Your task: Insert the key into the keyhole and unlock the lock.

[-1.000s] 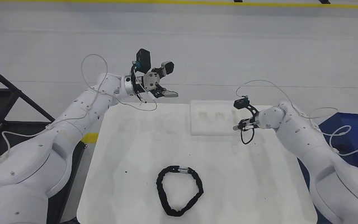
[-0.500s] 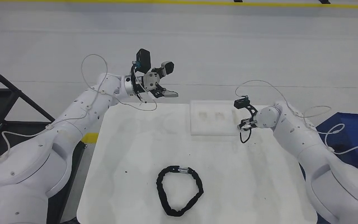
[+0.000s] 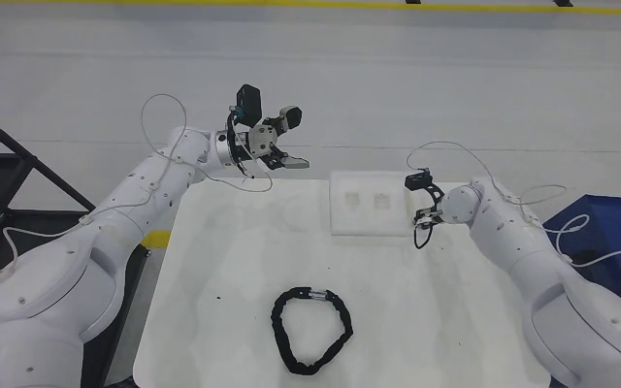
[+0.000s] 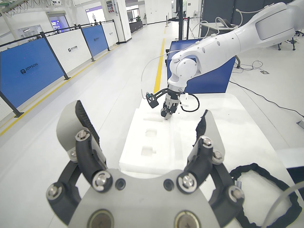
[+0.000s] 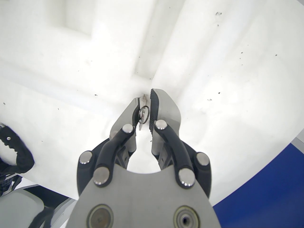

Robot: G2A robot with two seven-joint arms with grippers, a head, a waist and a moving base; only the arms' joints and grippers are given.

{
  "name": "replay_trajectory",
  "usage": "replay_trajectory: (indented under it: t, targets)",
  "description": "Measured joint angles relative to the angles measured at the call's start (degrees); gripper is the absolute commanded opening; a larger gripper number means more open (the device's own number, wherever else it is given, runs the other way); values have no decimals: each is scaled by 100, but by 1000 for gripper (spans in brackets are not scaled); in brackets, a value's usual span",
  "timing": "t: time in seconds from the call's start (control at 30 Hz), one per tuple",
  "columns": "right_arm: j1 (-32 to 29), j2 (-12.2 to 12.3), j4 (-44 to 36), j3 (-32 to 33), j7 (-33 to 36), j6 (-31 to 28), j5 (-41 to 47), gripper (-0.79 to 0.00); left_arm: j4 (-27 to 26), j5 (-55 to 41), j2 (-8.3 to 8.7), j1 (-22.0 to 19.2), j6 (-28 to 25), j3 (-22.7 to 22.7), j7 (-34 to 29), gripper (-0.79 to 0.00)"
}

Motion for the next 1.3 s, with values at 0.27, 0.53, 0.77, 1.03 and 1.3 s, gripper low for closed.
replay_trajectory:
  t: [0.27,0.53,0.77,1.03,1.3]
  targets:
    - [64,-75,68,32,36,17,-161,-785,0,0,0,0,0,0,0,0]
    - [244,-98,22,126,147,19,-298,-785,0,0,0,0,0,0,0,0]
    - [348,-44,-77,399,188,-87,-23,-785,0,0,0,0,0,0,0,0]
    - [297,150,-421,1041,318,-134,909,-785,0,0,0,0,0,0,0,0]
    - [-35,477,-1323,1681,862,-69,1586,-785,0,0,0,0,0,0,0,0]
